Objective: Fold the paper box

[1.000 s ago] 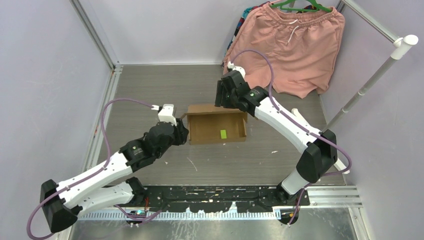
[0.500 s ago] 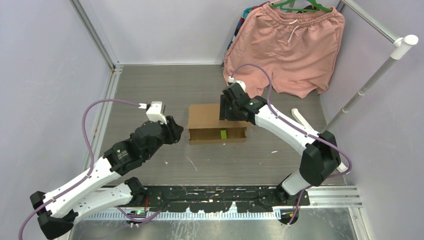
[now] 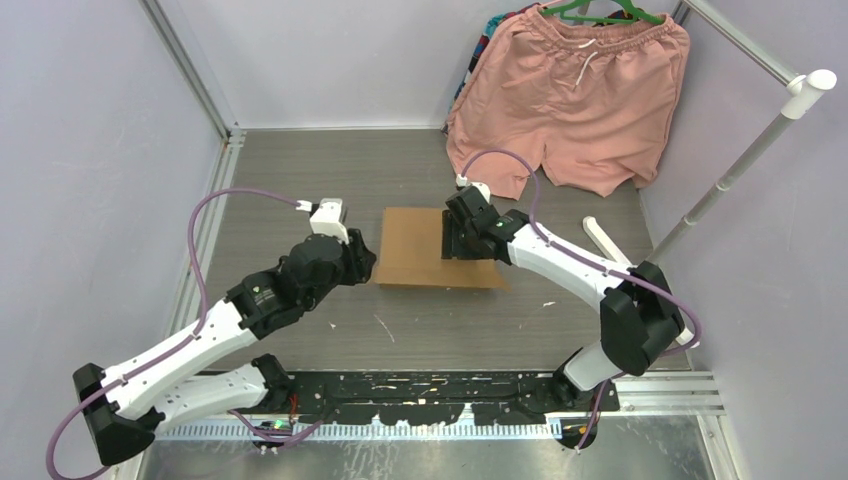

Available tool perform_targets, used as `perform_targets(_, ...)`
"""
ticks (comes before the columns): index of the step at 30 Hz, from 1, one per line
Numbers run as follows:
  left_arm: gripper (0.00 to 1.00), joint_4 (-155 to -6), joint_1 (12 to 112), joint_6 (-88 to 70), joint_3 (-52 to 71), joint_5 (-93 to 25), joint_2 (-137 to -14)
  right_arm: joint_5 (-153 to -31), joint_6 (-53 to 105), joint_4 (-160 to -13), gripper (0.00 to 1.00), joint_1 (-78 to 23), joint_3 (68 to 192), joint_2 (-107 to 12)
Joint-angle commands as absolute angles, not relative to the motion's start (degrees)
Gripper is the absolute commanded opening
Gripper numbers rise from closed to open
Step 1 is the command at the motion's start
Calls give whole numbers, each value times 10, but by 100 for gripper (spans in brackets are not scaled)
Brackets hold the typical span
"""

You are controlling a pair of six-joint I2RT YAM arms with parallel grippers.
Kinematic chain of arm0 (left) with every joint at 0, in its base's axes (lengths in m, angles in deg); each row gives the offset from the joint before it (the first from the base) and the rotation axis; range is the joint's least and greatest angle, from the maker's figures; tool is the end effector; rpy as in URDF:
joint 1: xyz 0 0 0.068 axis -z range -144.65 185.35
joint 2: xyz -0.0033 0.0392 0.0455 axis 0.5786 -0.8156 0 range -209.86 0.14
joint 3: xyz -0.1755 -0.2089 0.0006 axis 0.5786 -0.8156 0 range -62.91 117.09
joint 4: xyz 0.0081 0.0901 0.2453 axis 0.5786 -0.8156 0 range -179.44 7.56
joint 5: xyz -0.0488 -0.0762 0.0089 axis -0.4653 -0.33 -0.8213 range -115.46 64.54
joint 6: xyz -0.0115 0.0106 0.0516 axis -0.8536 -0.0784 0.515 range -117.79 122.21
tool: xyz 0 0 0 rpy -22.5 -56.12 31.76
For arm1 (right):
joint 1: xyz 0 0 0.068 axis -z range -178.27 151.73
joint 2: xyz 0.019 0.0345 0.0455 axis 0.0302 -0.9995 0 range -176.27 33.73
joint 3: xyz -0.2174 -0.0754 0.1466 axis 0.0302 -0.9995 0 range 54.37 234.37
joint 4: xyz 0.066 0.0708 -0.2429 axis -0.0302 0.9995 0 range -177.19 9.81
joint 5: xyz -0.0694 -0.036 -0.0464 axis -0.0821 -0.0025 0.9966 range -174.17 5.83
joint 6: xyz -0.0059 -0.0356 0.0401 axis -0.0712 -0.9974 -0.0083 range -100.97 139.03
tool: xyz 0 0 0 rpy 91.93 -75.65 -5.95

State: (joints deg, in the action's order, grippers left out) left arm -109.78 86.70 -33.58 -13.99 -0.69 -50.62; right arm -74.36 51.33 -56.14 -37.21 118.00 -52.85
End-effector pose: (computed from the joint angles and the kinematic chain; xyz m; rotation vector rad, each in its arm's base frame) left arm 0.1318 -0.1411 0.3183 0.0154 2.0667 -0.5032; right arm 0.2506 0.1948 0.2485 -0.0757 2.5181 0.3008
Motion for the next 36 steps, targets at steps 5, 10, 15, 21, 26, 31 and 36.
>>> perform_targets(5,43,-1056,867,-345,-148,-11,-524,-756,530,-606,59,-378,1145,-522)
perform_targets(10,43,-1040,867,-349,-157,-18,-545,-760,534,-622,59,-379,1126,-535)
perform_targets(15,43,-1019,867,-351,-167,-24,-576,-755,532,-622,59,-379,1121,-542)
perform_targets(21,44,-986,867,-353,-187,-21,-614,-748,529,-620,59,-380,1116,-552)
perform_targets(26,44,-969,861,-353,-198,-17,-643,-741,528,-621,59,-380,1109,-548)
perform_targets(31,44,-958,842,-355,-205,-32,-675,-737,517,-597,59,-380,1126,-557)
perform_targets(36,45,-949,826,-349,-208,-32,-679,-731,515,-601,59,-380,1119,-535)
